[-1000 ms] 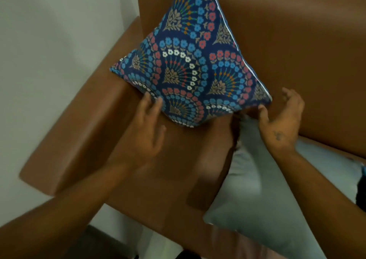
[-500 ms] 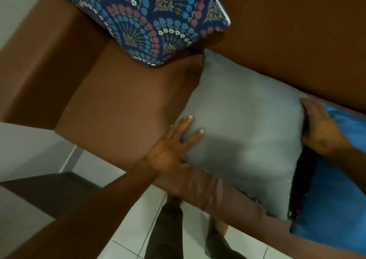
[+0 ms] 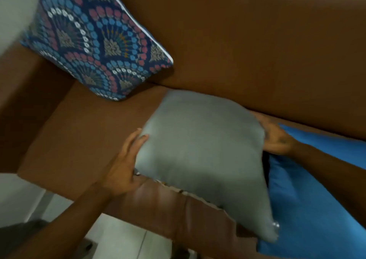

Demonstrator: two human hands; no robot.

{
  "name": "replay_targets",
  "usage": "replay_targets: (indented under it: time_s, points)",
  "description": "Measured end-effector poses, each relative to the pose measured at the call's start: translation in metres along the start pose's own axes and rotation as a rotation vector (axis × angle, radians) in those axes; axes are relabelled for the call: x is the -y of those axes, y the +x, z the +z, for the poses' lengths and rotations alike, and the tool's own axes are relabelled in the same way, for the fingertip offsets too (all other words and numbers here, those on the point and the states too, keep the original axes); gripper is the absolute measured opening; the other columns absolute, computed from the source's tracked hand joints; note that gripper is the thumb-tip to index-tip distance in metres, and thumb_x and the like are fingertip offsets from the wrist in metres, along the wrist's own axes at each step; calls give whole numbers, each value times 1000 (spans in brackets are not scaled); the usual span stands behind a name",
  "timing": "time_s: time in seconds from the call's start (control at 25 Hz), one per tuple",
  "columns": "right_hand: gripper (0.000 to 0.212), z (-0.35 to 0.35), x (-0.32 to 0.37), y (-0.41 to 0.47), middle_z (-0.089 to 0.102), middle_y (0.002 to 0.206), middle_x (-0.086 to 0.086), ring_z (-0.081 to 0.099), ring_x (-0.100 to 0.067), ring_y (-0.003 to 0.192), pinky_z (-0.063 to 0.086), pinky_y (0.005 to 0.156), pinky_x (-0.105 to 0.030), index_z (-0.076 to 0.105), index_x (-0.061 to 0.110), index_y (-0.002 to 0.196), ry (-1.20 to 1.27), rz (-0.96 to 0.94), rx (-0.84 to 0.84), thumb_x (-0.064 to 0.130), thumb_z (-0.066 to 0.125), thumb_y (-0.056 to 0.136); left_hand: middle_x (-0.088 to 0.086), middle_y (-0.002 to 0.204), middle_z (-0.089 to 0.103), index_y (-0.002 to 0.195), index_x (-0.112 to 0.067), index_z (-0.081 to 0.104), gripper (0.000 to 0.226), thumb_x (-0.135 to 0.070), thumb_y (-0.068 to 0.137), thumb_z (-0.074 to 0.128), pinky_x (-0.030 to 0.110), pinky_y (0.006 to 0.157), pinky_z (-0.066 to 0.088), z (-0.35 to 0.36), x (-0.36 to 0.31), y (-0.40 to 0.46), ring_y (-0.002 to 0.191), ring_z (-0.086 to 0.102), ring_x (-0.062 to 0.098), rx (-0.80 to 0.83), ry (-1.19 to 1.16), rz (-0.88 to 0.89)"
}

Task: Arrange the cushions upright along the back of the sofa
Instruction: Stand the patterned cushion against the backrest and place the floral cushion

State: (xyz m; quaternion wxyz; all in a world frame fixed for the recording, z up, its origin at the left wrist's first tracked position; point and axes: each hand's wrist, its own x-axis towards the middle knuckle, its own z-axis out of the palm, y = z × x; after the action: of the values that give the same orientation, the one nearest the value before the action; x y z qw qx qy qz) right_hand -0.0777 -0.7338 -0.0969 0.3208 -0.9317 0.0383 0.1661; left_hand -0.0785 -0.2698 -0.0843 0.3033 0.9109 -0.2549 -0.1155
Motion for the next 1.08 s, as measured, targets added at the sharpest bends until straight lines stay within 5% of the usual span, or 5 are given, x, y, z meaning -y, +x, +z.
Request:
replay_targets:
  time_s: [0.32, 0.52, 0.72, 0.96, 1.08]
  points:
    - [56, -127, 55, -2, 68, 92, 15, 67, -5, 76, 53, 61, -30, 65, 43, 96, 348, 179, -499, 89, 55, 66, -6, 99, 80, 102, -33, 75, 39, -49, 68, 84, 27, 68, 61, -127, -42, 143, 92, 76, 14, -149, -641, -279]
    - [75, -84, 50, -14, 67, 102, 17, 66, 16, 75, 49, 53, -7, 60, 32, 112, 466, 200, -394, 33, 95, 46, 4, 116, 76, 118, -26, 68, 53, -30, 69, 90, 43, 71, 64, -67, -19, 183, 93, 76, 20, -21, -884, -650]
    - [91, -51, 37, -11, 60, 121, -4, 59, -21, 113, 53, 91, -44, 56, 23, 128, 284, 187, -578, 41, 96, 49, -5, 120, 71, 133, -32, 54, 91, -41, 52, 96, 53, 81, 60, -34, -8, 189, 102, 72, 20, -114, -970, -686]
    - [59, -54, 42, -11, 43, 109, 6, 44, 6, 90, 36, 78, -1, 46, 40, 107, 159, -7, -897, 53, 81, 61, 8, 118, 75, 117, -25, 62, 58, -23, 67, 90, 41, 74, 61, -25, -17, 222, 100, 75, 23, -352, -1114, -515]
    - [61, -56, 35, -5, 42, 111, 1, 44, -6, 102, 43, 87, -19, 46, 35, 107, 163, 35, -877, 41, 87, 62, 6, 121, 72, 116, -32, 59, 63, -25, 63, 93, 48, 86, 60, -18, -19, 231, 108, 70, 26, -353, -1094, -515]
